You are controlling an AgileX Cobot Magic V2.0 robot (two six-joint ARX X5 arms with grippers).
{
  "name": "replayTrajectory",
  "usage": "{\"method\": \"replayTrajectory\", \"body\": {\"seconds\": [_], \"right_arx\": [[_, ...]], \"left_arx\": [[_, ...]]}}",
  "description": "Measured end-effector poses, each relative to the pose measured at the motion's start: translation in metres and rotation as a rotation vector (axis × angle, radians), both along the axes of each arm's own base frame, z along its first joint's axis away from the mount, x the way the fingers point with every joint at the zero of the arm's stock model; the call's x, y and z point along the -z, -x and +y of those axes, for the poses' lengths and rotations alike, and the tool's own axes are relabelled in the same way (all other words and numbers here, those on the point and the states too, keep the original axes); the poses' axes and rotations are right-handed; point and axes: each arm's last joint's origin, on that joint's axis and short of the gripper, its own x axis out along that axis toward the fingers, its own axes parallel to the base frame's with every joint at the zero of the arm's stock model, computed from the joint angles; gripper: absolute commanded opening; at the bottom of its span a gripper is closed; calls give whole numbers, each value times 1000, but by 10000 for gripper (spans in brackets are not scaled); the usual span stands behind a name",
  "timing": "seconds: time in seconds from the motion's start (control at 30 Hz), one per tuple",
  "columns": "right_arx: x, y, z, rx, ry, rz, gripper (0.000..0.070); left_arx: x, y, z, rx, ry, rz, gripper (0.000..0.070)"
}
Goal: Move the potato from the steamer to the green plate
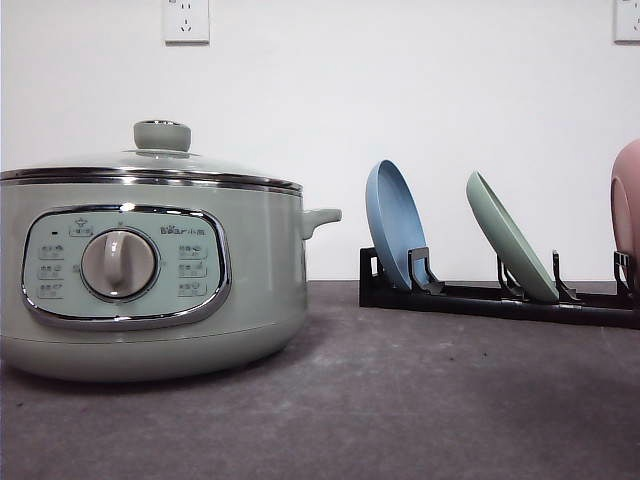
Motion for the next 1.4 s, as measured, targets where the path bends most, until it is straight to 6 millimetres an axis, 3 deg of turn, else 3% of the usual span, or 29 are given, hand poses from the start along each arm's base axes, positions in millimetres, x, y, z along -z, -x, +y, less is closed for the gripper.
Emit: {"method": "replayTrajectory", "body": {"seconds": [0.27, 0.4, 0.6, 0.93, 1.23, 1.4], "right_arx": [[-1, 1, 1, -25, -125, 28, 0], [-13, 3, 1, -24, -150, 14, 0], [-52, 13, 2, -31, -148, -92, 0], [-113, 23, 2, -39, -96, -129, 0], [-159, 10, 4, -138, 41, 45, 0], [-182, 0, 6, -239, 94, 113, 0]], "left_arx": [[-1, 1, -1, -3, 164, 5, 2], [-12, 4, -2, 39, 196, 20, 2], [-45, 13, -4, 63, 203, -21, 2], [-105, 20, -6, 125, 141, 10, 2], [-158, 13, -8, 260, -6, 107, 1], [-178, 6, -11, 367, -54, 177, 1]]}}
